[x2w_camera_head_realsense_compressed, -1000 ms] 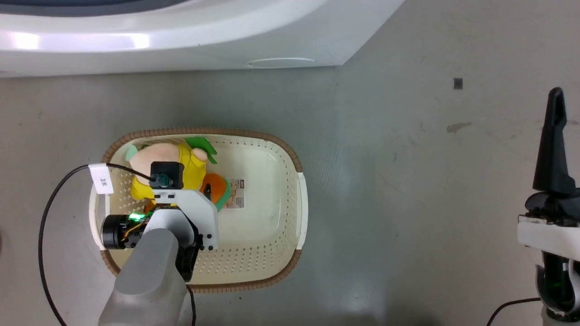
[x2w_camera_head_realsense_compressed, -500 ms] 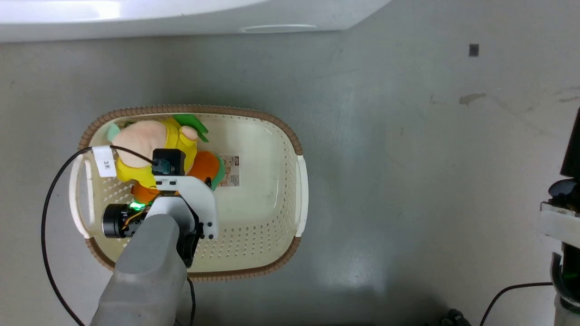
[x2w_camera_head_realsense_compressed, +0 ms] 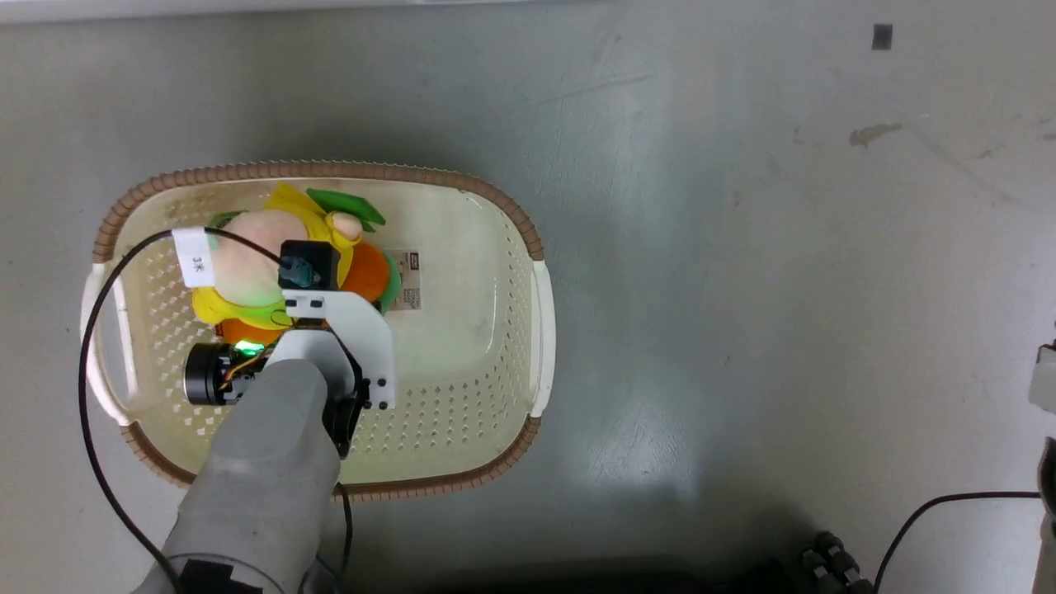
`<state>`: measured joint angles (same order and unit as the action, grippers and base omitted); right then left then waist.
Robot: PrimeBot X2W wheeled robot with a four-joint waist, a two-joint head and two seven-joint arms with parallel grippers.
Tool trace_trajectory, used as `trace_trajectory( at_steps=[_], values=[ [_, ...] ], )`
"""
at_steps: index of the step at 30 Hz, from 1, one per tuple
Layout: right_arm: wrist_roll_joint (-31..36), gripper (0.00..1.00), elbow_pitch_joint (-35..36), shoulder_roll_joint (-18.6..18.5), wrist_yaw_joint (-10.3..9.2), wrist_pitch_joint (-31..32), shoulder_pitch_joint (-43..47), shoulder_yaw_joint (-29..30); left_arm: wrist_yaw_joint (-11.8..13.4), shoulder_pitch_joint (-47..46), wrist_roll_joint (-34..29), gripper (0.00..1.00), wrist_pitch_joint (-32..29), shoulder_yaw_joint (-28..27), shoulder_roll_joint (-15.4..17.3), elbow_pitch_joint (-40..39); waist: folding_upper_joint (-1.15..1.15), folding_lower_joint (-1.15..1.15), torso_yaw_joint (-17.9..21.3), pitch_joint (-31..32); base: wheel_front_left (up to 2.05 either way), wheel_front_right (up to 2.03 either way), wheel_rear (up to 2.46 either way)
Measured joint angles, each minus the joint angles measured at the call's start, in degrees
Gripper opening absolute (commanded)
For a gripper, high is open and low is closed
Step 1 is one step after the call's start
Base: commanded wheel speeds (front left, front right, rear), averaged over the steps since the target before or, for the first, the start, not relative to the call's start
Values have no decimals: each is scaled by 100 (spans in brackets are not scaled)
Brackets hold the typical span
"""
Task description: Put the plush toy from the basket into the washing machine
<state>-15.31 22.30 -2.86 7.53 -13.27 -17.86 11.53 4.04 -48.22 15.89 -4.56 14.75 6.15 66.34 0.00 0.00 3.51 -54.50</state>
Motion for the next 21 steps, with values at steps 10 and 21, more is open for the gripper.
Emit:
trace_trajectory(
  at_steps=[10,21],
  values=[
    [-108,100,109,0,0,-104,-216,129,-71,-342,155,0,-9,252,22,576,0,0,63,-220,0,0,0],
    [-241,100,-261,0,0,-148,-238,-43,-322,42,347,0,497,313,42,757,0,0,88,629,0,0,0]
  ],
)
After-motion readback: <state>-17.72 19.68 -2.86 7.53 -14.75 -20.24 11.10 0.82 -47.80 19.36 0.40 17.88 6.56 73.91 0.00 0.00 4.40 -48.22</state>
